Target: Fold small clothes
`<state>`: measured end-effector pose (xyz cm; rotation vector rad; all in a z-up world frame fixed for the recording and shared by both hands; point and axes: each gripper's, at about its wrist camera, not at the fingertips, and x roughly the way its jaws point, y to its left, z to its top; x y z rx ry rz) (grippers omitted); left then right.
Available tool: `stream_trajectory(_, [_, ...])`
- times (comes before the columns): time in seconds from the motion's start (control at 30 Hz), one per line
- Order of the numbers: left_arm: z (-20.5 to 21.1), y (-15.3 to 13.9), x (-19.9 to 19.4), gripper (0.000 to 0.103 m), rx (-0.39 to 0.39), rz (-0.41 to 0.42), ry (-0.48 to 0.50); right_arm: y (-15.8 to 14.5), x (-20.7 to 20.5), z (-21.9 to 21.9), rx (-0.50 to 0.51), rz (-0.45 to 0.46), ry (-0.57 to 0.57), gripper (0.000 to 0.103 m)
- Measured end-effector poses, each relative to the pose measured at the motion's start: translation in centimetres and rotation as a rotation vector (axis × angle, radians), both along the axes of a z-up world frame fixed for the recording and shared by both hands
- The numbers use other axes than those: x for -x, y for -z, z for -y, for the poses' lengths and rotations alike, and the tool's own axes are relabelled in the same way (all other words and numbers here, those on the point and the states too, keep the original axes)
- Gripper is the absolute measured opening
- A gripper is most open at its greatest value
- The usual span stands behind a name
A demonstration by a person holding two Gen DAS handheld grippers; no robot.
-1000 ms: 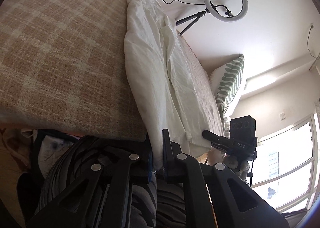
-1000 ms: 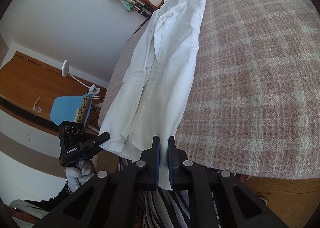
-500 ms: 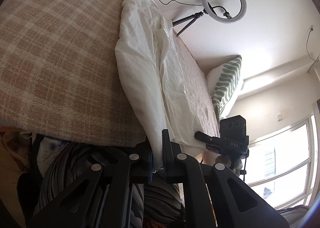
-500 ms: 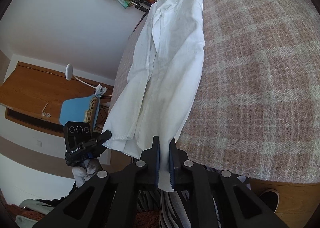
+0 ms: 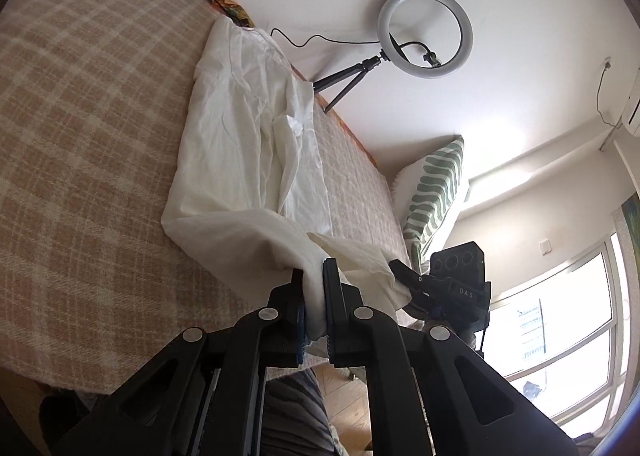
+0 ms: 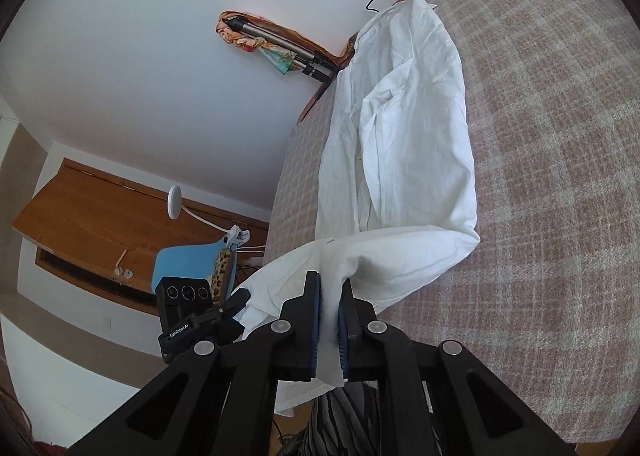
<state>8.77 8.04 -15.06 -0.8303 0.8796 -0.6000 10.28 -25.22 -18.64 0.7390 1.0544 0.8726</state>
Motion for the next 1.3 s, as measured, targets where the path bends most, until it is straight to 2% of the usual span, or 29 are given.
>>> stream_trajectory(0.13, [-0.8, -0.2, -2.8, 0.006, 0.007, 0.007, -0.04, -0.4, -2.7, -0.3, 0.01, -0.004, 0.035, 0.006])
stream_trajectory(0.27, [-0.8, 0.0, -5.5, 0.006, -0.023, 0.007, -0.055, -0.2, -5.6, -0.6, 0.047, -0.016, 0.079, 0.006])
stream_trajectory(0.5, [-0.6, 1.7, -9.8, 0.006, -0.07, -0.034, -0.102, 1.6, -10.2, -0.6, 0.081, -0.082, 0.139, 0.006])
stream_trajectory(0.67, [0.2, 2.8, -12.0, 0.006, -0.113, -0.049, -0.09, 2.8, -11.5, -0.9, 0.089, -0.124, 0.163, 0.006])
stream_trajectory(0.77, [0.5, 3.0, -13.0, 0.009, -0.152, -0.06, -0.089, 3.4, -11.8, -0.7, 0.076, -0.148, 0.16, 0.01])
stream_trajectory(0.87, [0.5, 3.1, -14.1, 0.012, -0.156, -0.086, -0.085, 3.6, -11.9, -0.3, 0.066, -0.168, 0.159, 0.017])
stream_trajectory(0.93, [0.5, 3.0, -14.7, 0.018, -0.161, -0.12, -0.081, 3.4, -11.7, -0.1, 0.042, -0.169, 0.161, 0.027])
stream_trajectory(0.97, [0.4, 2.9, -14.8, 0.019, -0.157, -0.117, -0.08, 3.2, -11.6, 0.0, 0.036, -0.159, 0.16, 0.028])
stream_trajectory(1.07, [0.2, 2.3, -15.1, 0.023, -0.165, -0.106, -0.073, 2.3, -11.1, 0.4, 0.029, -0.118, 0.165, 0.042])
stream_trajectory(1.13, [-0.1, 1.9, -15.2, 0.032, -0.161, -0.101, -0.082, 1.8, -10.8, 0.9, 0.009, -0.1, 0.178, 0.043])
stream_trajectory(1.23, [-0.8, 0.7, -15.7, 0.032, -0.145, -0.067, -0.102, 0.8, -10.3, 1.4, 0.051, -0.045, 0.185, 0.043])
stream_trajectory(1.3, [-1.1, -0.5, -15.7, 0.032, -0.166, -0.033, -0.114, 0.3, -10.1, 1.4, 0.097, -0.014, 0.17, 0.042])
